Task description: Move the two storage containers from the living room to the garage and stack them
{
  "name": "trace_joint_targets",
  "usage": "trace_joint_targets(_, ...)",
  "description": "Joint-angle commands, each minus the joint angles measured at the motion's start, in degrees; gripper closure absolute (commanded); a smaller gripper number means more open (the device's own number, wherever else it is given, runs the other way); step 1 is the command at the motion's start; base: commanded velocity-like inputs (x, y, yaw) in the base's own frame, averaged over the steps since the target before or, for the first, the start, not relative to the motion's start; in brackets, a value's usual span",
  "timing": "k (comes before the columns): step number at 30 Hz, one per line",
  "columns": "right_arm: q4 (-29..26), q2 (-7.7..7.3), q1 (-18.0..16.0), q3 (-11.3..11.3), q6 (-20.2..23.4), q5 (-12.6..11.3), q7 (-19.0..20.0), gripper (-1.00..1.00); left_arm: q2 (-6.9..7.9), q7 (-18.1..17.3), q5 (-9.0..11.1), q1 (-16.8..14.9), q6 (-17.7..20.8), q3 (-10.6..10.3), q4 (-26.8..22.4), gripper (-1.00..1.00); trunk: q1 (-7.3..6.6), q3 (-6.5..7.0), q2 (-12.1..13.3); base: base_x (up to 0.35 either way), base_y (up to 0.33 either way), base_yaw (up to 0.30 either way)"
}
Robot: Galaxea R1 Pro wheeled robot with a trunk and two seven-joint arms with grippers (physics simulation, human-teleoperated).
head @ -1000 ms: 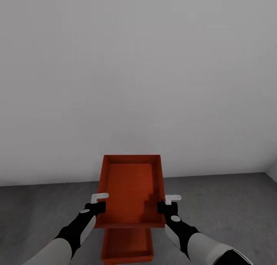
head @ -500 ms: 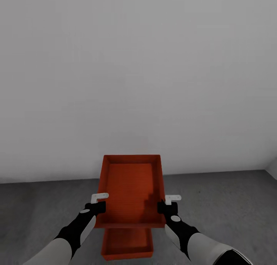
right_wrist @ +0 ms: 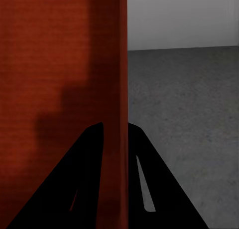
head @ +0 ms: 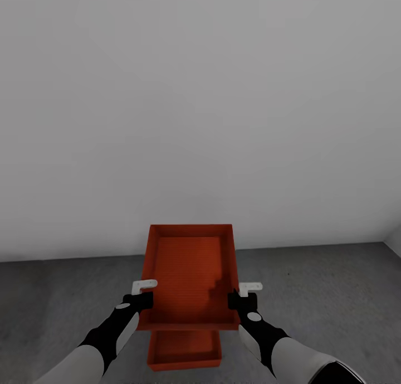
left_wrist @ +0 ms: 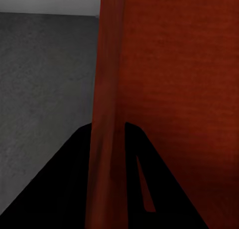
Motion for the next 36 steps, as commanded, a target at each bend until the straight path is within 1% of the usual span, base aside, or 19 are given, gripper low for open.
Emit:
trace_joint_targets(1, 3.76, -0.53, -0.06, -1.34, -0.42, -1.29, -0.17, 1.0, 0.12, 0.77, -0.04, -0.06, 0.31, -0.13, -0.32, 1.0, 0.02, -0.17, -0.09, 0.0, 0.0, 0.0)
trace_joint_targets(36, 3.76, -0.55, -0.06, -1.34, -0.41, -1.28, -0.17, 1.0, 0.12, 0.77, -0.04, -0.06, 0.34, -0.18, -0.32, 1.0, 0.02, -3.4, -0.09, 0.0, 0.0, 0.0)
